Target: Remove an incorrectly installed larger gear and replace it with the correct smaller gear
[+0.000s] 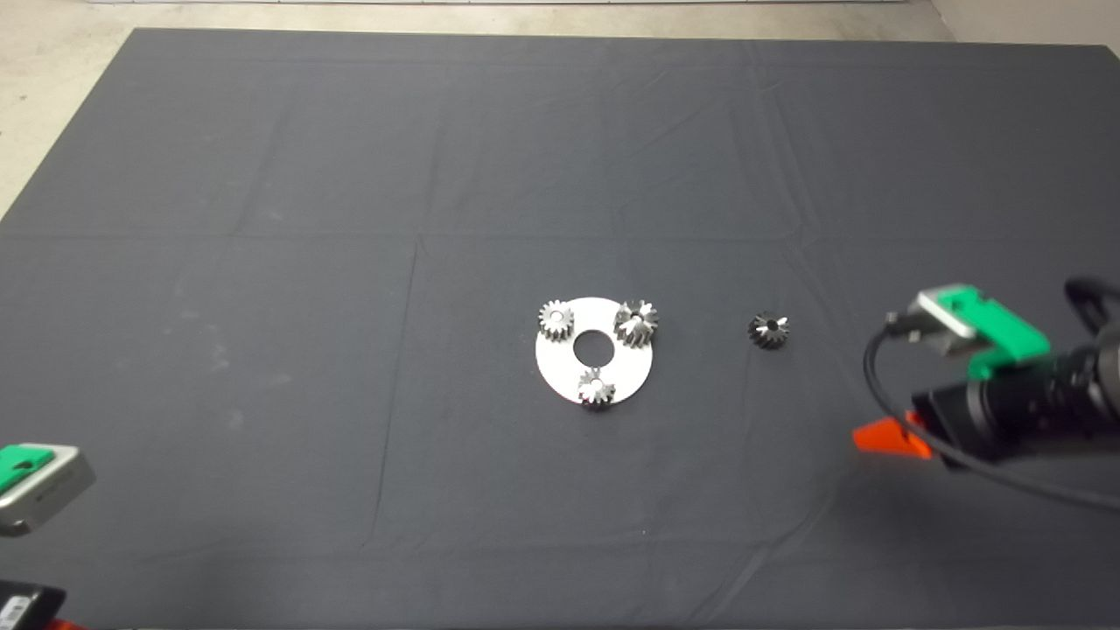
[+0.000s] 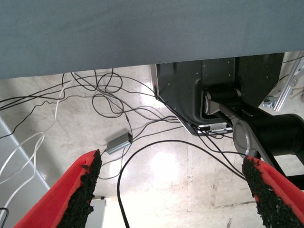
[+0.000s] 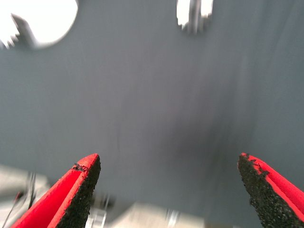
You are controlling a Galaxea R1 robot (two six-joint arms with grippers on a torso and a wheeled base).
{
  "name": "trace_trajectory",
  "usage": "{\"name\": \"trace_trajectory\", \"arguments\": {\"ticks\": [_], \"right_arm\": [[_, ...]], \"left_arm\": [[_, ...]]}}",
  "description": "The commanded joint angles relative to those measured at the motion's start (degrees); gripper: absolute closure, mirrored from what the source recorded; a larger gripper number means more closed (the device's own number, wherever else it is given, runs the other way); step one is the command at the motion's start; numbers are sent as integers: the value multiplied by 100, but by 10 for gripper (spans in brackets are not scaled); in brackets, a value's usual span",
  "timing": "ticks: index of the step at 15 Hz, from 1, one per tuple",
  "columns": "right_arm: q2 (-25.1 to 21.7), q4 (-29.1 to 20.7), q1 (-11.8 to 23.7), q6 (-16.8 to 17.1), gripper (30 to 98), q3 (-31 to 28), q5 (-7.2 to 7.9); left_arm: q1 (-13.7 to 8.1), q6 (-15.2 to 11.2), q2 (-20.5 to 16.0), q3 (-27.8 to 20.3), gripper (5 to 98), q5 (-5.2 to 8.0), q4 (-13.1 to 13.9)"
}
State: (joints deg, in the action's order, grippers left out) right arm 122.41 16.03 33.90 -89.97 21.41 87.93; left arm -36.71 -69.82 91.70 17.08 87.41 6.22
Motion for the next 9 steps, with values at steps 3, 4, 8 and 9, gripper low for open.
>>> {"name": "trace_trajectory", "arguments": {"ticks": [3,4,8,9], "right_arm": [[2160,-425,882,14,534,1625,295],[2374,-417,672,23,570,1761,304],[2548,-27,-238,23,655,2017,321],[2548,23,-333,23,669,2088,321]], "left_arm": [[-21,-313,274,-75,293,426,64],[-21,-322,274,-80,293,426,64],[-21,-323,274,-83,293,426,64],[-21,-323,274,-83,293,426,64]]}}
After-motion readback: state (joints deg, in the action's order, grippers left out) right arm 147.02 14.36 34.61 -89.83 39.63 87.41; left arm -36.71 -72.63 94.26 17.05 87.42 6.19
